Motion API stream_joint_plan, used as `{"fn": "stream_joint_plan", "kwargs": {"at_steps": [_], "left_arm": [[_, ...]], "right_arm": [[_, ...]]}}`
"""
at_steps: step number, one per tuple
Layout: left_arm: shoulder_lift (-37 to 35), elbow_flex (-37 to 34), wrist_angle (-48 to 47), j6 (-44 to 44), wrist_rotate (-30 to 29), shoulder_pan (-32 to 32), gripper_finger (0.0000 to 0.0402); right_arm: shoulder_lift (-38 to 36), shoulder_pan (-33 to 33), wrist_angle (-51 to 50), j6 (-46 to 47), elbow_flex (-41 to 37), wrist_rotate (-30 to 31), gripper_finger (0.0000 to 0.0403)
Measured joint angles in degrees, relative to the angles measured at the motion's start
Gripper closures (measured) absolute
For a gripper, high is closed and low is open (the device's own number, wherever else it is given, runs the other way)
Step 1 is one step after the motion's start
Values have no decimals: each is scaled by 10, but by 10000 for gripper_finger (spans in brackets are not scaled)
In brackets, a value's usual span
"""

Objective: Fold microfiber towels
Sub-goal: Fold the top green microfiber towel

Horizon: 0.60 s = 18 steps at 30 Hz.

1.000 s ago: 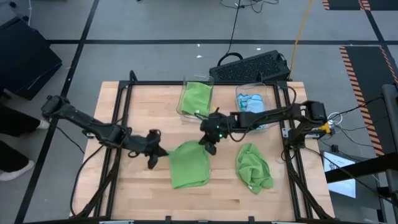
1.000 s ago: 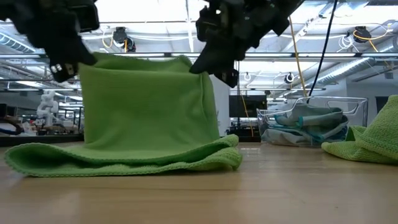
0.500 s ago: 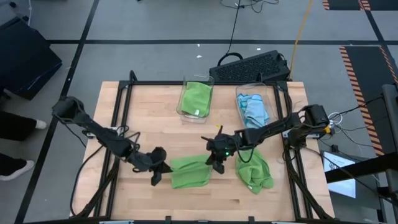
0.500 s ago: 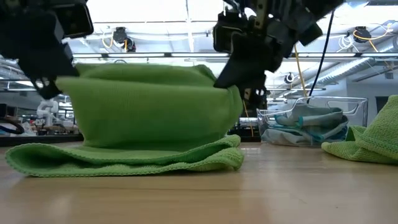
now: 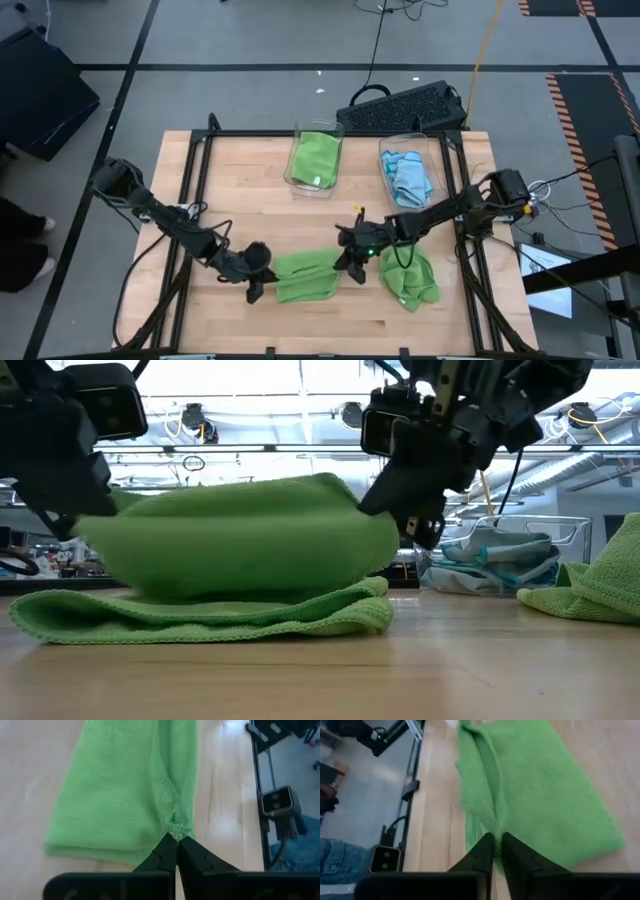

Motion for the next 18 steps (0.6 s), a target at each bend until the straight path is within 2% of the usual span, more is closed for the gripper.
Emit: {"fn": "stream_joint_plan", "kwargs": {"at_steps": [3,10,12,15,18], "left_arm": [[0,0,0,0,5,-3,361],[0,0,8,-22,3,-3,226],[0,-1,29,-45,21,-2,195],[0,-1,81,-64,62,-2,165],[-1,0,107,-89,64,-1,158]], "right_arm": [[0,8,-3,0,-1,7,343],[0,12,-8,32,-1,-8,243],[0,11,-10,41,-1,-8,222],[0,4,-2,60,-1,-9,205],[0,-5,5,87,-1,-23,201]]}}
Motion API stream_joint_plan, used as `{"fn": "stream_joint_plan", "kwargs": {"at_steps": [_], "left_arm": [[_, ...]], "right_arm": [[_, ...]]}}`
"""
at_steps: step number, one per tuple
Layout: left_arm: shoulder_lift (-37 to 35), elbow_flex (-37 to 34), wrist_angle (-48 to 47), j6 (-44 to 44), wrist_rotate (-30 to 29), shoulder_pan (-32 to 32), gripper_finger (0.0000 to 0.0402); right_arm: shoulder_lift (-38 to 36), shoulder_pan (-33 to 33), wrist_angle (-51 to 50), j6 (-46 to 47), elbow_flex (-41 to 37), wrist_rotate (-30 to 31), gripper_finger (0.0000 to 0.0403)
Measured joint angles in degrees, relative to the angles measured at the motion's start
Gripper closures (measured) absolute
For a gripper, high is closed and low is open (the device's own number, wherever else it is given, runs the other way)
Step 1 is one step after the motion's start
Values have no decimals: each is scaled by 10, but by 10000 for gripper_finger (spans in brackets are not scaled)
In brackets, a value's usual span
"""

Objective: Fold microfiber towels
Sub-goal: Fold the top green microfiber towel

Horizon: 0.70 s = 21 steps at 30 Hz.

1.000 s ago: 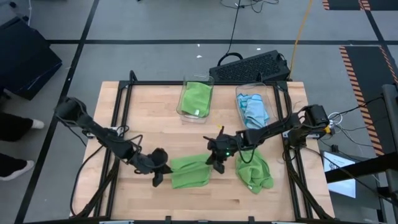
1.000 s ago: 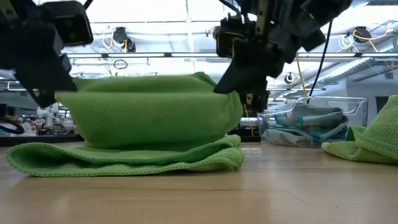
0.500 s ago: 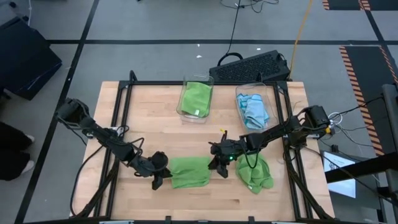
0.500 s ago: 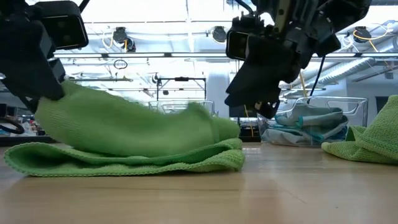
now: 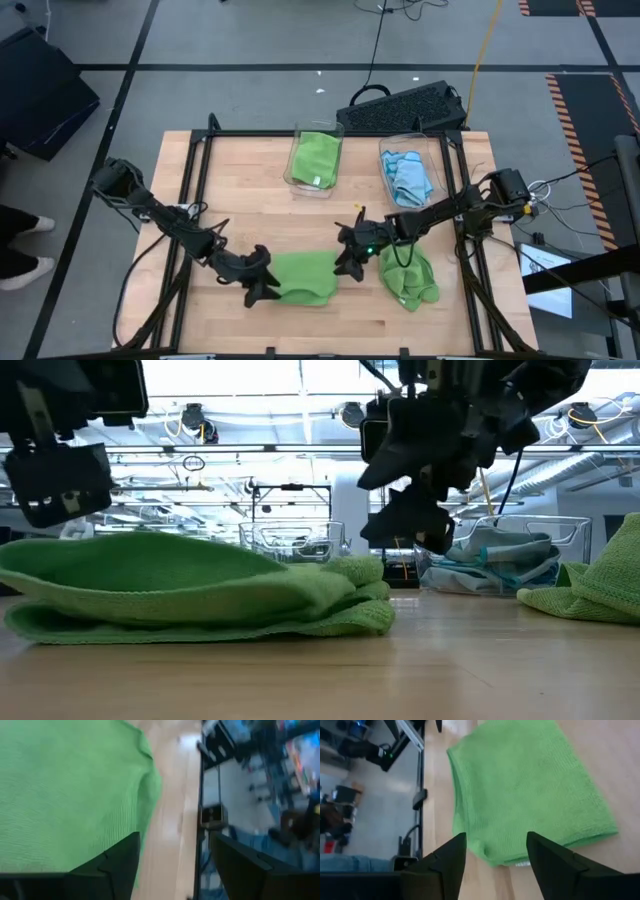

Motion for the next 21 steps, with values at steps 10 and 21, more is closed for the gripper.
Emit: {"fn": "stream_joint_plan", "kwargs": {"at_steps": [10,21], "left_arm": [[1,0,-18,1,-78,32,229],[124,1,74,11,3,-10,341]], "right_arm": [[0,-12,62,51,1,0,228],[0,-10,75,60,1,-15,257]]}}
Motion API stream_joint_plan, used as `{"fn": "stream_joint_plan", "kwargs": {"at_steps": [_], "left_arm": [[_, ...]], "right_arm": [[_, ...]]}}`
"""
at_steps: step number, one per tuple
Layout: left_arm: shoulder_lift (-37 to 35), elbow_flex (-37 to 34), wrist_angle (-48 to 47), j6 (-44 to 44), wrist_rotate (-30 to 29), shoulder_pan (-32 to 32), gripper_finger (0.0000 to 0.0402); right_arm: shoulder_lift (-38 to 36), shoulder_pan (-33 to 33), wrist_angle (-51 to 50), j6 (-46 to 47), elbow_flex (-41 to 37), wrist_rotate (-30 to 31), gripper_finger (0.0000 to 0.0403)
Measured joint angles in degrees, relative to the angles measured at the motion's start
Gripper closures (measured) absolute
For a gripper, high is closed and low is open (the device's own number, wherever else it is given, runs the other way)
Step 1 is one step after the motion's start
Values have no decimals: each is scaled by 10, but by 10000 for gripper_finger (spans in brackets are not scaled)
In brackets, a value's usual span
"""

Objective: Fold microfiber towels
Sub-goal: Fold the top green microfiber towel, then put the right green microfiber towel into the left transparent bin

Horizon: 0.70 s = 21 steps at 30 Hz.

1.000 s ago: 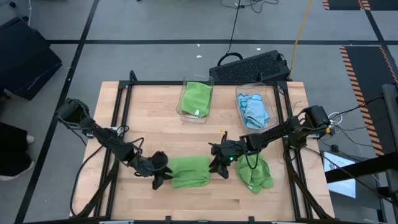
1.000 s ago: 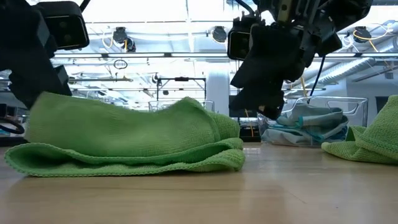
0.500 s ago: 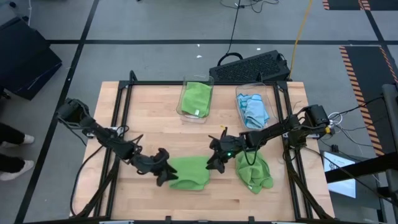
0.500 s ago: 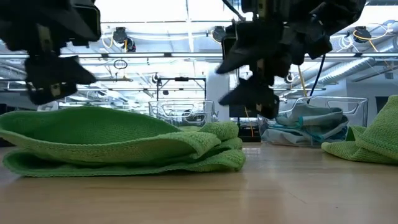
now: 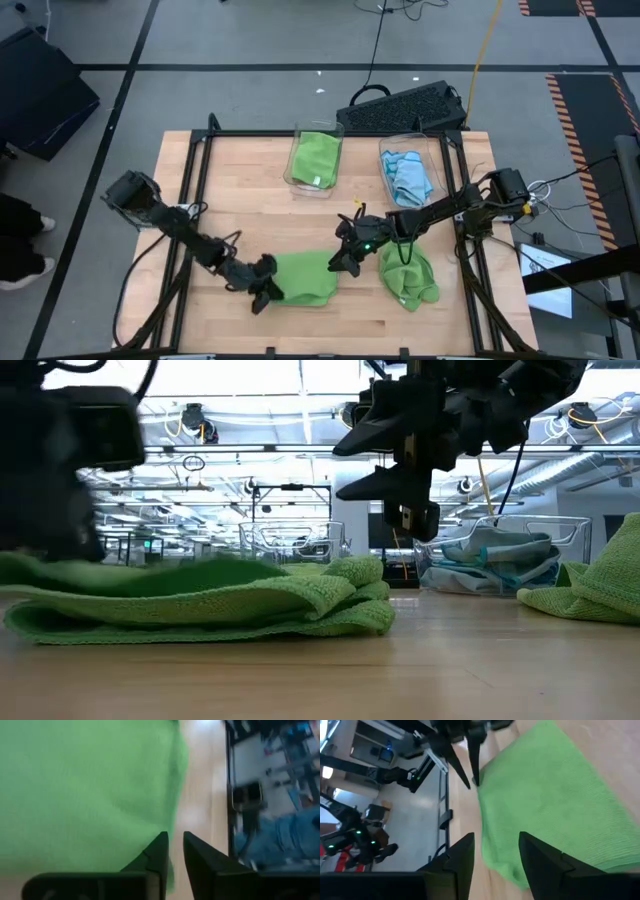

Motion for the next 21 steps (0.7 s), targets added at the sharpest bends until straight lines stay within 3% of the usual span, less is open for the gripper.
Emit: {"fn": "stream_joint_plan", "kwargs": {"at_steps": [4,9,12,17,21], "left_arm": [[46,-1,24,-39,48,-27,360],[33,-2,68,-98,82,-37,375],[-9,0,85,-107,50,-35,384],[-76,-1,7,-134,-55,-16,393],[-115,-1,-57,-108,-77,32,366]], "right_arm": [[0,1,26,13,0,0,266],[0,10,65,32,1,33,279],[0,22,56,33,8,65,288],[0,28,-14,74,10,77,297],[-2,27,-34,89,10,58,297]]}}
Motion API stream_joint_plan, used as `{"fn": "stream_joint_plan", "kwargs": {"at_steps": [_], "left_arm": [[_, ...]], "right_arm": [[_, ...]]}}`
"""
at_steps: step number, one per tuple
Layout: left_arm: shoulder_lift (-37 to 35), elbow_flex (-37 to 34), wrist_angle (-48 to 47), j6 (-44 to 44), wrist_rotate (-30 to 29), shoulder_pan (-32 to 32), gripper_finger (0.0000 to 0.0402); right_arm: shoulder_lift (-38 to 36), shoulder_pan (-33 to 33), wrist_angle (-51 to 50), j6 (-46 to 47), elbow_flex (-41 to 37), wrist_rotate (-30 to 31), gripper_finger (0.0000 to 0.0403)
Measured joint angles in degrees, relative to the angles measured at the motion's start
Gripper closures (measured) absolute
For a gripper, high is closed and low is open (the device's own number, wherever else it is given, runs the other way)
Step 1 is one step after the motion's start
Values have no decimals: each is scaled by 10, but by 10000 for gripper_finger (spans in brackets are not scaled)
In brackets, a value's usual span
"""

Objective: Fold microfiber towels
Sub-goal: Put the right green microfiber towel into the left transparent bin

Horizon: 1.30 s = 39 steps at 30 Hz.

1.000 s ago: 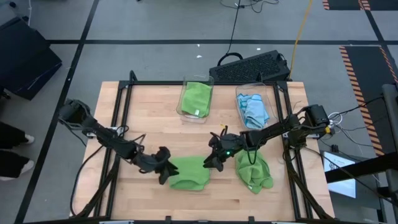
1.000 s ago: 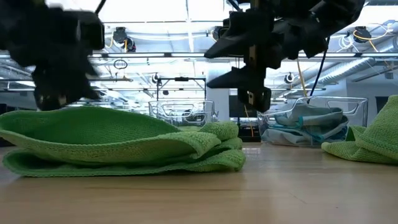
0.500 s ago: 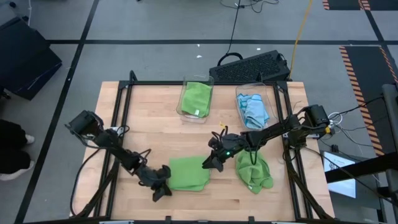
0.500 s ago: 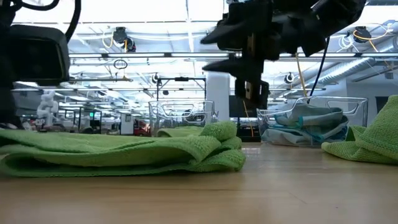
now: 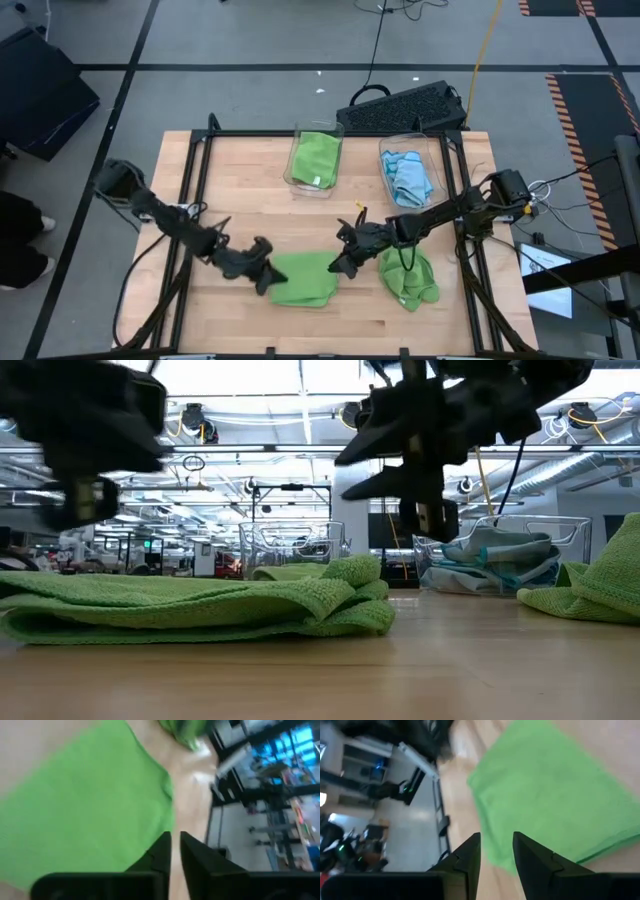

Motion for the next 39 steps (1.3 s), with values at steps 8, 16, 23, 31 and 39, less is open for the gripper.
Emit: {"fn": "stream_joint_plan", "kwargs": {"at_steps": [8,16,23,31,39], "left_arm": [[-29,0,-108,138,111,134,228],[-26,0,-171,328,179,211,129],[35,0,-175,387,300,243,95],[94,1,-122,363,333,237,130],[131,1,-91,377,344,194,292]], "right_arm": [[-36,2,-36,-26,0,-58,296],[-120,19,-187,-78,0,-52,296],[-139,20,-200,-88,0,5,296],[-138,20,-198,-78,-1,6,296],[-138,14,-198,-75,-1,10,296]]}}
